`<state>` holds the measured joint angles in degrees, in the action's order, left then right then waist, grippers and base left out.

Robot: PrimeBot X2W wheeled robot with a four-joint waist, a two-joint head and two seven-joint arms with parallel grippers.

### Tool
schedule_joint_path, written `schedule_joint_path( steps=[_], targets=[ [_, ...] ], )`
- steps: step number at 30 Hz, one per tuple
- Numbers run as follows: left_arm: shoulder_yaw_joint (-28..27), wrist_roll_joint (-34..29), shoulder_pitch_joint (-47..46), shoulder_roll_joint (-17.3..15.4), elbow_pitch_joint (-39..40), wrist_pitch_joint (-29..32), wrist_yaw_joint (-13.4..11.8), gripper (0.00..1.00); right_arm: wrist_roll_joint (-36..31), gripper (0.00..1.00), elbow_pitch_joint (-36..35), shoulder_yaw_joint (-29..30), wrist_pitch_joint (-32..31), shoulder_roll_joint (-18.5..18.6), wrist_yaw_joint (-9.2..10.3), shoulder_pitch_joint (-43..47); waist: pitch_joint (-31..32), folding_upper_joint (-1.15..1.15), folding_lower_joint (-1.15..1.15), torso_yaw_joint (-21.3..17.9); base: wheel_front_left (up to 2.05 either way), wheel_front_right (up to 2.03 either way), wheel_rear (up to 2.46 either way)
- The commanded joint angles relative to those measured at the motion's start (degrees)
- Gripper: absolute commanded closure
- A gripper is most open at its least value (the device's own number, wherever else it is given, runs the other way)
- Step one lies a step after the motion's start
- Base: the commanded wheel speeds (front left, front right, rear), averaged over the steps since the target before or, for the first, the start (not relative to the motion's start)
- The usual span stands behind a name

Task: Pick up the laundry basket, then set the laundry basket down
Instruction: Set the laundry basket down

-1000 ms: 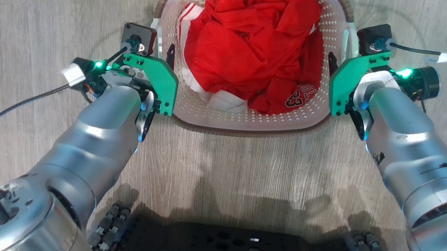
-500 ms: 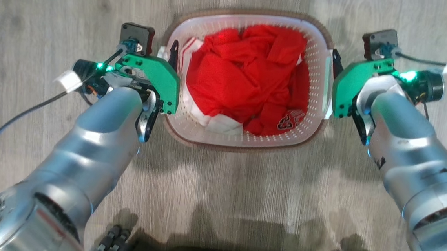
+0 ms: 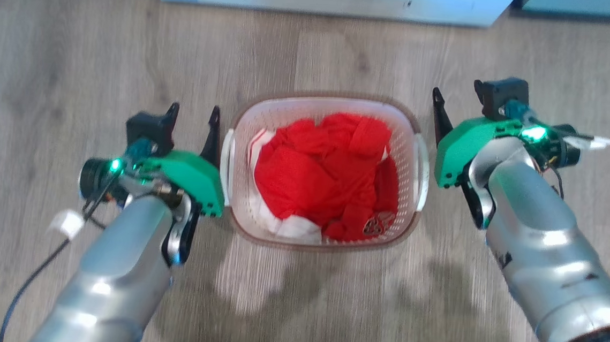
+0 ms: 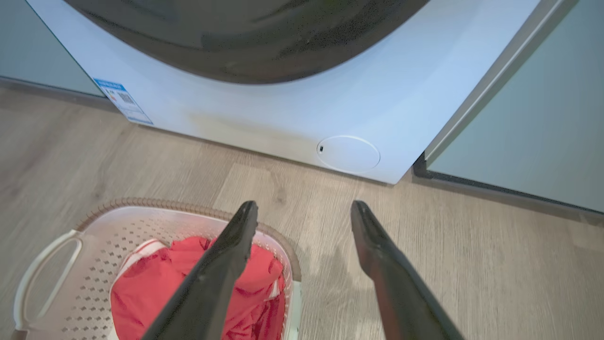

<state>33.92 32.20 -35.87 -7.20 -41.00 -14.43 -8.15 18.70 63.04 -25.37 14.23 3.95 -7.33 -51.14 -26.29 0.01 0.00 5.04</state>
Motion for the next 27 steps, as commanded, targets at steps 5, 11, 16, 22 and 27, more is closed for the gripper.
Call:
schedule_joint_path(
  steps=[5,11,16,22,27],
  targets=[
    [-11.6,-7.9,9.1,-0.4,10.8,-0.6,1.4,0.00,-4.3,0.00,-12.9,5.8,0.8,-1.1,-0.16,10.6,9.1,-0.01,0.00,-0.9,0.00,0.00,0.00],
    [-18.0,-13.1,16.7,1.0,17.3,-0.6,2.6,0.00,-5.3,0.00,-24.7,7.8,0.8,-1.1,-0.16,20.0,13.9,-0.01,0.00,-1.6,0.00,0.00,0.00],
    [-20.9,-15.1,21.9,1.7,19.8,-0.6,3.8,0.00,-6.3,0.00,-32.1,8.7,0.8,-1.1,-0.16,26.7,17.3,-0.01,0.00,-2.5,0.00,0.00,0.00],
    [-23.7,-16.8,27.8,2.6,24.0,-0.6,3.7,0.00,-6.6,0.00,-40.3,11.0,0.8,-1.1,-0.16,33.4,20.5,-0.01,0.00,-3.3,0.00,0.00,0.00],
    [-24.8,-17.7,31.8,3.3,27.3,-0.6,3.4,0.00,-6.6,0.00,-44.5,12.8,0.8,-1.1,-0.16,37.7,22.2,-0.01,0.00,-3.4,0.00,0.00,0.00]
  ],
)
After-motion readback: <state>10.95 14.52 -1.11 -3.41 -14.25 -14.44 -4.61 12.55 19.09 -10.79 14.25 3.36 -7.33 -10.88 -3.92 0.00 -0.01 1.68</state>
